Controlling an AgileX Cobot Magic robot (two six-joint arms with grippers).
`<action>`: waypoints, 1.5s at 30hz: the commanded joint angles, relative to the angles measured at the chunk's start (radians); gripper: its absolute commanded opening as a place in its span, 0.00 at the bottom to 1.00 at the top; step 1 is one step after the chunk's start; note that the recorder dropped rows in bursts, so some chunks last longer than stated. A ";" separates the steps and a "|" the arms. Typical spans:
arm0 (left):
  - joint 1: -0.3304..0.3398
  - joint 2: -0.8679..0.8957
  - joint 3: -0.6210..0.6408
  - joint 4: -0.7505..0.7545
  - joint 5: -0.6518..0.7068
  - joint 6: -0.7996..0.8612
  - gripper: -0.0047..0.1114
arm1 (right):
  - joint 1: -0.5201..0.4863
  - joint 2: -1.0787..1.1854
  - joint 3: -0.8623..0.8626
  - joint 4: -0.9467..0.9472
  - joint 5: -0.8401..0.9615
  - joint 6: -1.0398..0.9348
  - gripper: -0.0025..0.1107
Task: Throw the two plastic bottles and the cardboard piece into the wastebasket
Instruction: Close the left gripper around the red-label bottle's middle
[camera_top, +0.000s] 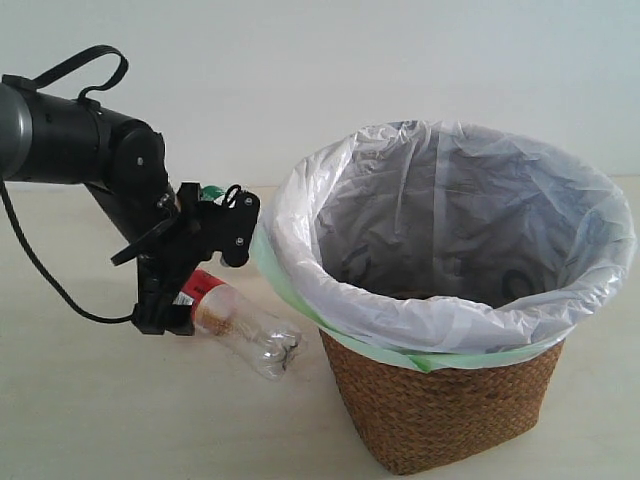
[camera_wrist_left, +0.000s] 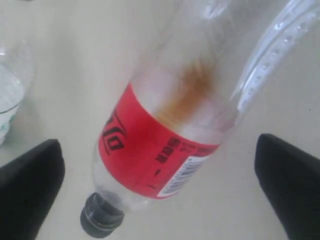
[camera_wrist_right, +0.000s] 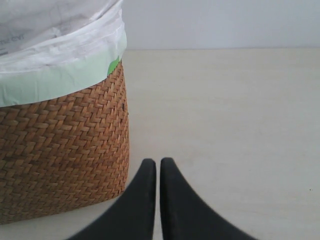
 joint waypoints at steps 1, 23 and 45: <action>-0.003 0.030 0.004 0.001 -0.009 0.005 0.87 | -0.006 -0.004 -0.001 -0.007 -0.008 -0.004 0.02; 0.001 0.054 0.004 0.005 0.299 -0.237 0.87 | -0.006 -0.004 -0.001 -0.007 -0.008 -0.004 0.02; 0.001 0.068 0.004 0.005 0.269 -0.236 0.87 | -0.006 -0.004 -0.001 -0.007 -0.008 -0.004 0.02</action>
